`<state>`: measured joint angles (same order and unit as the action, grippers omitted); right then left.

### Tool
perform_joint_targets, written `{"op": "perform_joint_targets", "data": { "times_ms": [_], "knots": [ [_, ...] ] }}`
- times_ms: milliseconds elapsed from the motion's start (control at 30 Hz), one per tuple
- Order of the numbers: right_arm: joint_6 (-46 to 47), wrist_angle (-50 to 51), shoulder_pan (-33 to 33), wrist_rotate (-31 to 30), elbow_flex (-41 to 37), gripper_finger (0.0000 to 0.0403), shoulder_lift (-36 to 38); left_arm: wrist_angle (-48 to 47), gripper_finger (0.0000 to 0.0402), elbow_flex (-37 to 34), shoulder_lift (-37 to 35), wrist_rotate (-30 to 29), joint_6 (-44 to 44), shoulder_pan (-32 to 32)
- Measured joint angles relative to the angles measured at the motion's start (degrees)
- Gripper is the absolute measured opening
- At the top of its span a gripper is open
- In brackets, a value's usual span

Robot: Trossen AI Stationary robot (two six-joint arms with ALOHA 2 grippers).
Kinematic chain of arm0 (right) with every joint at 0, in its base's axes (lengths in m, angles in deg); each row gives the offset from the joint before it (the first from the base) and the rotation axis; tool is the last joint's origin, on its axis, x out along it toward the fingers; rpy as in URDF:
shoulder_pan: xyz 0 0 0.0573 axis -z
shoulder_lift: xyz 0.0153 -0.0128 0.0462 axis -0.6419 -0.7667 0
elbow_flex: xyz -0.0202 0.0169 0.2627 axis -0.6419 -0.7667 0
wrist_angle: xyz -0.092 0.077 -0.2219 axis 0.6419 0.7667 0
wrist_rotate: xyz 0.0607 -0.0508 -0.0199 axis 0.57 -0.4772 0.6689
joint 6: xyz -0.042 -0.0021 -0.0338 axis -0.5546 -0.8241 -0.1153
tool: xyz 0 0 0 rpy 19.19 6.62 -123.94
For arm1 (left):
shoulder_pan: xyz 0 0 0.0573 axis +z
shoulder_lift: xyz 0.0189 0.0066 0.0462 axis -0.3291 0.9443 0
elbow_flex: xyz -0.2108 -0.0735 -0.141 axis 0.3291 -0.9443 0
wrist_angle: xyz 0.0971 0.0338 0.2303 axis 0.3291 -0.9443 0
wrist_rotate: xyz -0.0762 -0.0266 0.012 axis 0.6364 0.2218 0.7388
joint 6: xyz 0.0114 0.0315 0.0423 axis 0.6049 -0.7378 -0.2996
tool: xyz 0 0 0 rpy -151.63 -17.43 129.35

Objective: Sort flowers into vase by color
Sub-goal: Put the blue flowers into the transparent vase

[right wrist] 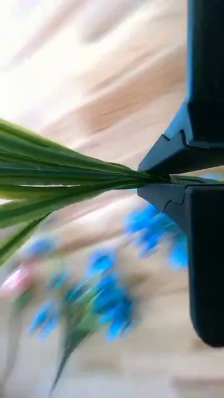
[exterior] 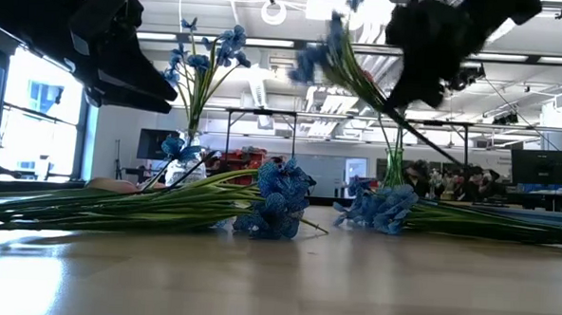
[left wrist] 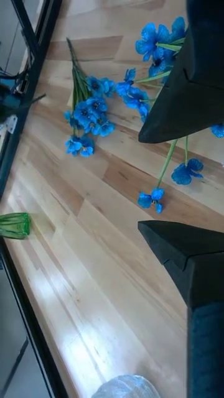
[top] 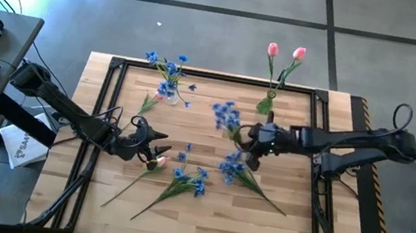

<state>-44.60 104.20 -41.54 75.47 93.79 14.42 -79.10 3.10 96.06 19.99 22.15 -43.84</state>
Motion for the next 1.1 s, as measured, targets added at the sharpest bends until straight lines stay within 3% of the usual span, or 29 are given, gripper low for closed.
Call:
{"op": "perform_joint_targets", "data": {
  "times_ms": [267,567,767,1100],
  "knots": [
    [-14.2,-28.6,-2.4,2.7,0.1,0.0003,-4.4,6.2,0.0201,0.0,0.5,-0.6,-5.8,0.0],
    [-18.3,-58.6,-4.1,10.5,0.1,0.0003,-19.4,24.7,0.0201,0.0,8.4,-0.1,-17.4,0.2],
    [-17.8,-73.9,-3.5,10.4,0.1,0.0003,-27.8,35.2,0.0201,0.0,13.9,6.4,-20.2,2.9],
    [-17.8,-77.1,-3.3,9.6,0.1,0.0003,-30.3,41.3,0.0201,2.2,18.0,24.2,-21.2,10.9]
  ]
}}
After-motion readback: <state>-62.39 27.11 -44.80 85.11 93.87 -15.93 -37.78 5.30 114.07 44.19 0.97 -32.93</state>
